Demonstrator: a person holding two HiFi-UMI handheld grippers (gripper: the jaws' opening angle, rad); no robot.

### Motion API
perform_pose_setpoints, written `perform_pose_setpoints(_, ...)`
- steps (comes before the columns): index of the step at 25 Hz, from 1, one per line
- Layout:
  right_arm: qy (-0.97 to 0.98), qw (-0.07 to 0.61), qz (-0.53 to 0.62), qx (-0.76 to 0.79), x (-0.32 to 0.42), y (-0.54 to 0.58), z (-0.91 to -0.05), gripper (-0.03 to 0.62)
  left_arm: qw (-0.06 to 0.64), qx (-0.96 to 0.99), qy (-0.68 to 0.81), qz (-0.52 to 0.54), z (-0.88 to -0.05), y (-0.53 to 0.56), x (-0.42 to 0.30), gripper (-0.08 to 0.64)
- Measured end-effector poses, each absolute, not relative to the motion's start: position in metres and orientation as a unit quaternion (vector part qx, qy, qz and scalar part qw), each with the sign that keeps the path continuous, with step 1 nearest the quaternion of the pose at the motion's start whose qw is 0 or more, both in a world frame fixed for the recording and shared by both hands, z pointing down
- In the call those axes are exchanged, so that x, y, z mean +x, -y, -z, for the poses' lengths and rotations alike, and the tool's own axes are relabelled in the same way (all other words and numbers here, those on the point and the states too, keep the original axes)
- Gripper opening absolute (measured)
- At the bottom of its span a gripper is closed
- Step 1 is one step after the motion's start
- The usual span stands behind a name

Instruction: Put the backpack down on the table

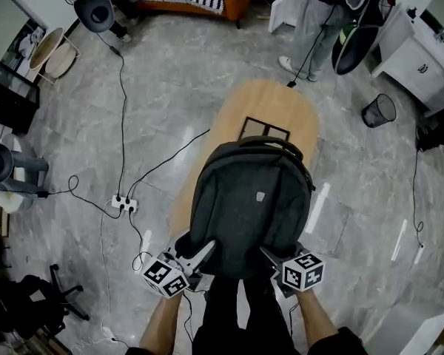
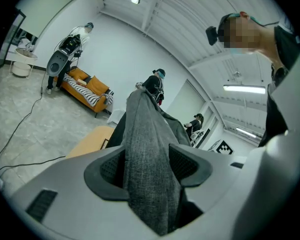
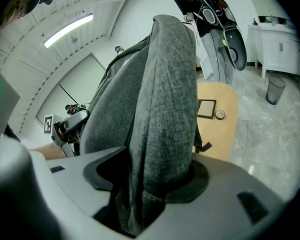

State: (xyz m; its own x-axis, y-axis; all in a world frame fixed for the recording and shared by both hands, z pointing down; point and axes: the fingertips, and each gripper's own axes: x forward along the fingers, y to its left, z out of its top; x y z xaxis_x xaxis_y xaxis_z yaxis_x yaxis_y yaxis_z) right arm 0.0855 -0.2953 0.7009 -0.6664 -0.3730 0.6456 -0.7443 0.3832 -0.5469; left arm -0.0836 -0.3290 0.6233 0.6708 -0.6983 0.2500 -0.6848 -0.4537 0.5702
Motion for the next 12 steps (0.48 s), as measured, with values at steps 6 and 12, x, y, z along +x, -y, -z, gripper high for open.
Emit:
perform_pose_setpoints(6,0.797,0.229,-0.443,0.339,0.086,0.292,-0.737,0.235,0.346,0.842,0.413,0.01,-0.664,0.324,-0.086,0.258)
perform_pose_setpoints(12,0.797,0.237,-0.455,0.32,0.074,0.285,-0.77,0.235,0.36,0.827,0.431,0.006,-0.695,0.314,-0.098,0.256)
